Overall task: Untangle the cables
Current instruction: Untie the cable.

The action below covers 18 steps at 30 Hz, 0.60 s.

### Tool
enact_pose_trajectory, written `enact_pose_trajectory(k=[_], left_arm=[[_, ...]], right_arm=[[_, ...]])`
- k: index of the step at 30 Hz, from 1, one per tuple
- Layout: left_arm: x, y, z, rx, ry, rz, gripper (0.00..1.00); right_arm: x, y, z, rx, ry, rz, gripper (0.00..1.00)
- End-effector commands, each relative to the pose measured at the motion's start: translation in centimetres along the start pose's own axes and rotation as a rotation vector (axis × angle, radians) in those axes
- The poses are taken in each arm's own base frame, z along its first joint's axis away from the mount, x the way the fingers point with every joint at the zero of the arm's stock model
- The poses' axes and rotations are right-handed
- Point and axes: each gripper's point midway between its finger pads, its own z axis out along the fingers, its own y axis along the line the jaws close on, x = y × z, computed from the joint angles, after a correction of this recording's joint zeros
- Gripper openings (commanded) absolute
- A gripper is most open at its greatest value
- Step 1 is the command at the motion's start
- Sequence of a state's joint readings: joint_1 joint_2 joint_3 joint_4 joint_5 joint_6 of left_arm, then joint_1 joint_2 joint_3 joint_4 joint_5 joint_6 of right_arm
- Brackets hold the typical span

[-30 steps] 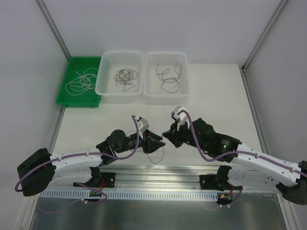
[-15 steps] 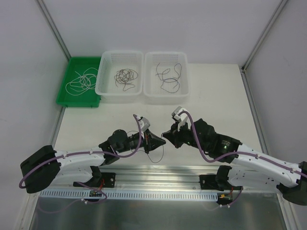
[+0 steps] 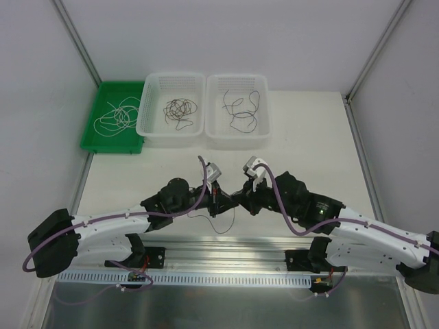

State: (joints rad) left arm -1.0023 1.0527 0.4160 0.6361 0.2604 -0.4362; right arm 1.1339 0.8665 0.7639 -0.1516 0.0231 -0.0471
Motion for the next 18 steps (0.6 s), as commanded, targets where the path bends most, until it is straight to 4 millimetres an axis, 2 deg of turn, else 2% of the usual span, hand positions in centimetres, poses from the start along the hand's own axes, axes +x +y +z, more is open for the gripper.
enact_pose_trajectory(k=[1, 4, 10, 15, 18], left_arm=[[-0.6, -1.5, 1.0, 0.045, 0.038, -0.066, 0.00], [-0.2, -1.8, 1.2, 0.056, 0.054, -0.116, 0.00], [-0.9, -3.0, 0.9, 0.080, 0.048, -0.222, 0.00], [-1.5, -3.5, 1.0, 0.086, 0.048, -0.297, 0.00], [-1.7, -3.3, 1.3, 0.075, 0.049, -0.338, 0.00]], right_arm=[[-0.5, -0.5, -0.6, 0.029, -0.036, -0.029, 0.01], [-0.3, -1.5, -1.1, 0.078, -0.034, -0.050, 0.01], [0.7, -3.3, -1.4, 0.158, -0.026, -0.081, 0.01], [1.6, -3.7, -1.1, 0.172, -0.004, -0.112, 0.01], [1.7, -3.2, -1.0, 0.149, -0.005, -0.128, 0.01]])
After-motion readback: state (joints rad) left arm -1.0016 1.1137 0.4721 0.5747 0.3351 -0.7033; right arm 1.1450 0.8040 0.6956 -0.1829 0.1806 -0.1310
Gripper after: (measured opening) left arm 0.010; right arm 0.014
